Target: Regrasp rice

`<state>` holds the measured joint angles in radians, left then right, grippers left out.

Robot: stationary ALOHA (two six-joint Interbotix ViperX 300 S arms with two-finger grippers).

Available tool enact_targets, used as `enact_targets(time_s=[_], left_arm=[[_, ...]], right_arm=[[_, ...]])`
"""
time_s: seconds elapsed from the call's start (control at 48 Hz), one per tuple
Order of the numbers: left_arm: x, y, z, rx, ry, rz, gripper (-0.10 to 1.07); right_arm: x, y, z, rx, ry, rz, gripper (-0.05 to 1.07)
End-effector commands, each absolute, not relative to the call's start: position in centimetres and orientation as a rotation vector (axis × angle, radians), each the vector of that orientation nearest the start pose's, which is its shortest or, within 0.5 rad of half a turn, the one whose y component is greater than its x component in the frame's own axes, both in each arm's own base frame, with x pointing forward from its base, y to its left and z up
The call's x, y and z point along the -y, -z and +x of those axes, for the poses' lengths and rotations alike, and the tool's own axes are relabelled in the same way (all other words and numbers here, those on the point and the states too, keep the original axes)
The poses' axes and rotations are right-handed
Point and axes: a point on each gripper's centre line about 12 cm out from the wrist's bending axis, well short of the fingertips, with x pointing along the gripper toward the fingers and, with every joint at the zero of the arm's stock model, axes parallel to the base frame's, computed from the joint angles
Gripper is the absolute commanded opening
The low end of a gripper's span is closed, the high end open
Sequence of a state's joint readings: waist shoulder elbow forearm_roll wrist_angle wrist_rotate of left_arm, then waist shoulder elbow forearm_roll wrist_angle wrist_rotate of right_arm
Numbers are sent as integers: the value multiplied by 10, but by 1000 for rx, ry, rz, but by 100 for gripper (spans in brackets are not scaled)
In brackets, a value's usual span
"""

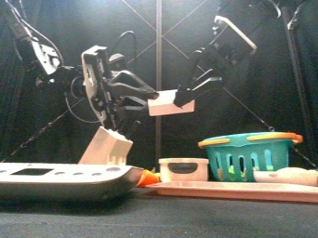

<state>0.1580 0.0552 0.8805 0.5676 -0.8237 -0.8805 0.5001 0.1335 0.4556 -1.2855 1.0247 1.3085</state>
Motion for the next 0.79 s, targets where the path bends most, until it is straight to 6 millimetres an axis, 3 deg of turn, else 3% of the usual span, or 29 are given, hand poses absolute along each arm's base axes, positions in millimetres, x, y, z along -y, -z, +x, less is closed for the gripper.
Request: enact_targets(time_s=[0.0, 0.167, 0.417, 0.771], left_arm=[[-12, -170, 368, -210, 206, -519, 59], [-13, -170, 368, -208, 198, -526, 60], [-17, -169, 368, -199, 168, -556, 60], [-21, -169, 367, -183, 117, -644, 60]], right_arm=[[-98, -203, 384, -678, 513, -430, 87], [-95, -201, 384, -693, 524, -419, 78], [-97, -201, 384, -694, 521, -412, 79], [-98, -191, 386, -740, 534, -379, 92]])
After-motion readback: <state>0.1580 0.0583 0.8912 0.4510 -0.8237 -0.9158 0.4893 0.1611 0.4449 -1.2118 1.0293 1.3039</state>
